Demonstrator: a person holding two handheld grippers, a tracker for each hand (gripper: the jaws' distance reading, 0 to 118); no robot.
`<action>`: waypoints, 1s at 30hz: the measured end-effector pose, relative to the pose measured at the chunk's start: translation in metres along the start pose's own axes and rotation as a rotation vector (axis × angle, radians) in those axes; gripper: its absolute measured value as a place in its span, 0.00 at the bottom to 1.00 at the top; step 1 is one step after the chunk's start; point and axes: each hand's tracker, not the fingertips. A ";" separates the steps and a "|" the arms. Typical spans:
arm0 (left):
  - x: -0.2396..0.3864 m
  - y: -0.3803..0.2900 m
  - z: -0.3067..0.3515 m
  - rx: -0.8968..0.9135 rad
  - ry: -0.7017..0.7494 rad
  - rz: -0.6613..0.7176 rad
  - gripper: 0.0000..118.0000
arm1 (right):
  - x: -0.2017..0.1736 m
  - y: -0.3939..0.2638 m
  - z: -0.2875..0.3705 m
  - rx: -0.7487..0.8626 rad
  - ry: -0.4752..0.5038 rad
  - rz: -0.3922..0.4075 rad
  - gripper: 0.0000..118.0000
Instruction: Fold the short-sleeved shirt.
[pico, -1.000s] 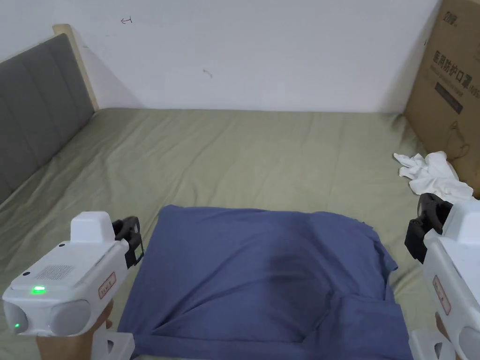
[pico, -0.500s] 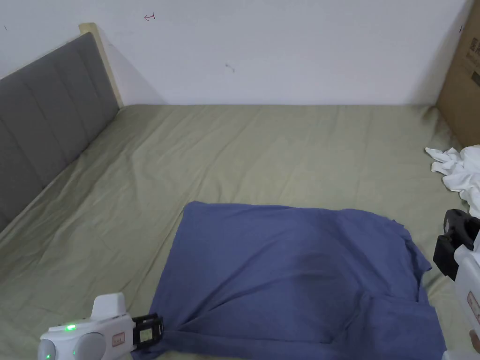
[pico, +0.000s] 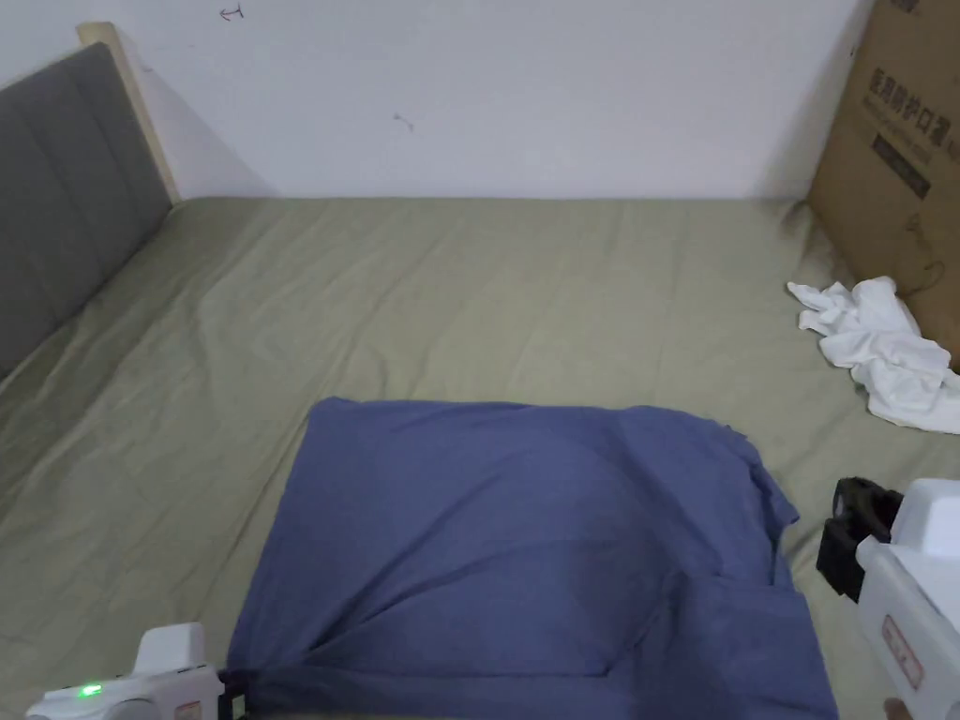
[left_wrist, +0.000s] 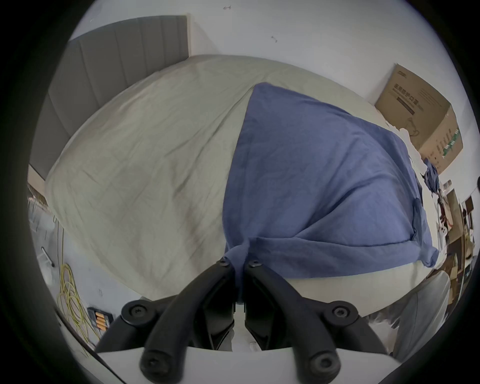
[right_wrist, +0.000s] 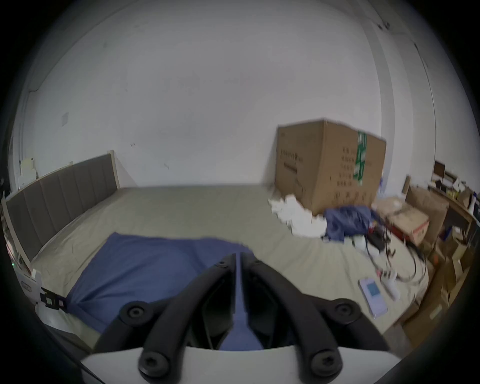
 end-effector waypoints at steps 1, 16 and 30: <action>0.001 0.002 0.003 0.004 -0.003 -0.005 0.03 | 0.004 -0.010 -0.004 -0.039 -0.015 -0.034 0.22; 0.012 0.014 0.029 0.071 -0.035 -0.020 0.03 | 0.011 -0.151 -0.059 -0.568 0.020 -0.127 0.57; 0.017 0.037 0.052 0.158 -0.044 0.019 0.03 | -0.003 -0.069 -0.029 -0.344 0.082 -0.045 0.07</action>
